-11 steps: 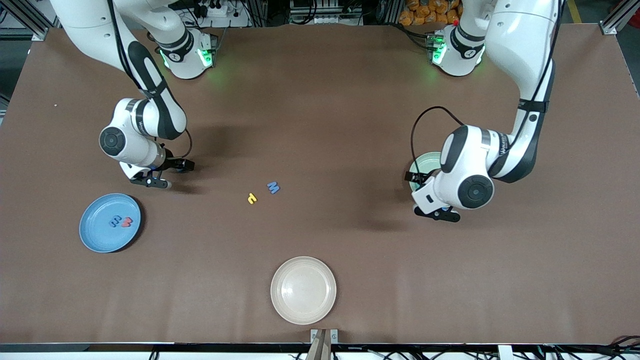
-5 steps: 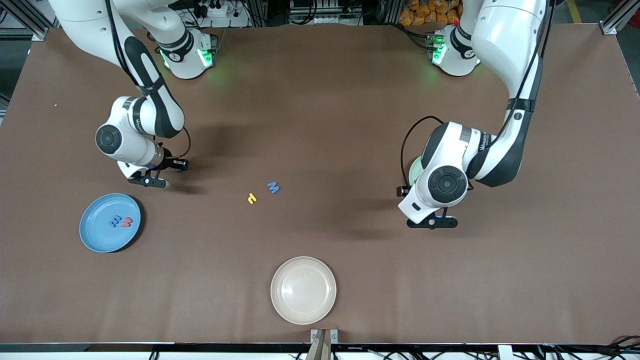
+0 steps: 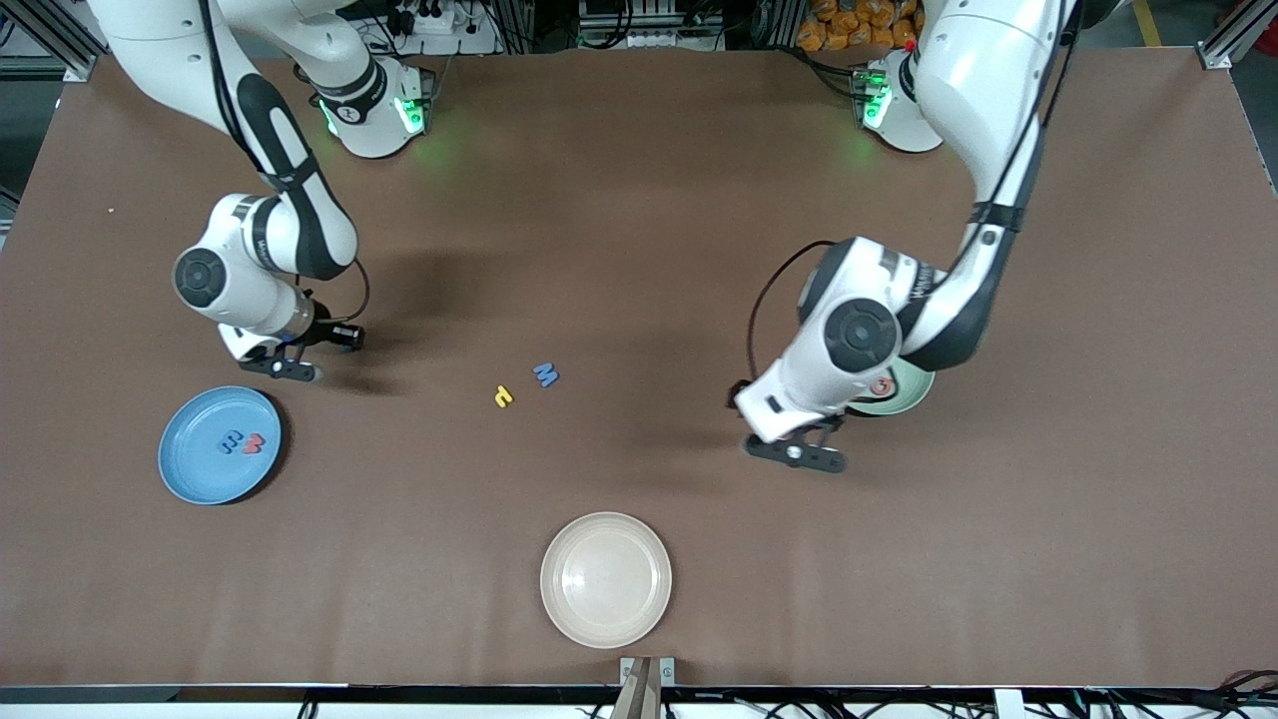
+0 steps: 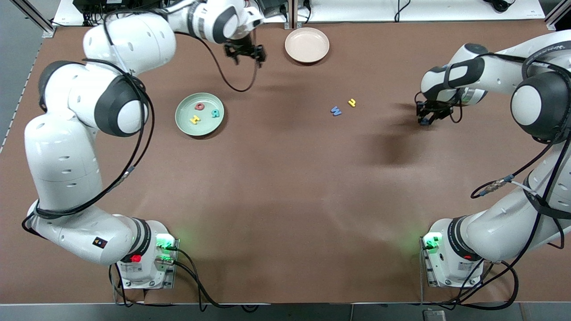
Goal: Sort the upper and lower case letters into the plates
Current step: 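Carry the g to the blue plate while the left gripper reaches the W, then release the g on the blue plate while the left gripper grasps the W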
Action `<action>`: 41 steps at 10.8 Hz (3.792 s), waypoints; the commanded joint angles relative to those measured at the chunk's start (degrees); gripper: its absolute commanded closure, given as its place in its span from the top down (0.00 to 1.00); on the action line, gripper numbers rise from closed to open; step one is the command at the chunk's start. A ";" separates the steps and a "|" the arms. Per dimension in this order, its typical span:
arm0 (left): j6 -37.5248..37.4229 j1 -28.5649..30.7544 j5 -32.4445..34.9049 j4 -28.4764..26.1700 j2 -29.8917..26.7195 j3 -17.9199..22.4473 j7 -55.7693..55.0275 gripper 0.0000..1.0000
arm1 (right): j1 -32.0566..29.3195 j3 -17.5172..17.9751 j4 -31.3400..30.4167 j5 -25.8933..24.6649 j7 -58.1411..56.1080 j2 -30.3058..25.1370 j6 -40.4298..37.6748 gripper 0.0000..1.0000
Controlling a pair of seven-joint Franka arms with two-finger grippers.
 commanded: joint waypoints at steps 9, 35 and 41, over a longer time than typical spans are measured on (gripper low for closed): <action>44.48 -14.68 -0.79 7.36 15.40 -1.10 1.46 1.00 | -13.12 -2.85 25.32 -2.46 -18.36 12.18 -1.96 0.00; 46.25 -29.72 8.79 8.51 26.59 8.84 -0.90 0.89 | -11.36 -1.80 28.68 -1.85 -18.11 15.01 -2.22 1.00; 46.17 -30.16 8.88 8.42 26.59 8.76 -2.67 0.43 | -10.92 -1.80 29.03 -2.02 -18.19 15.36 -2.22 1.00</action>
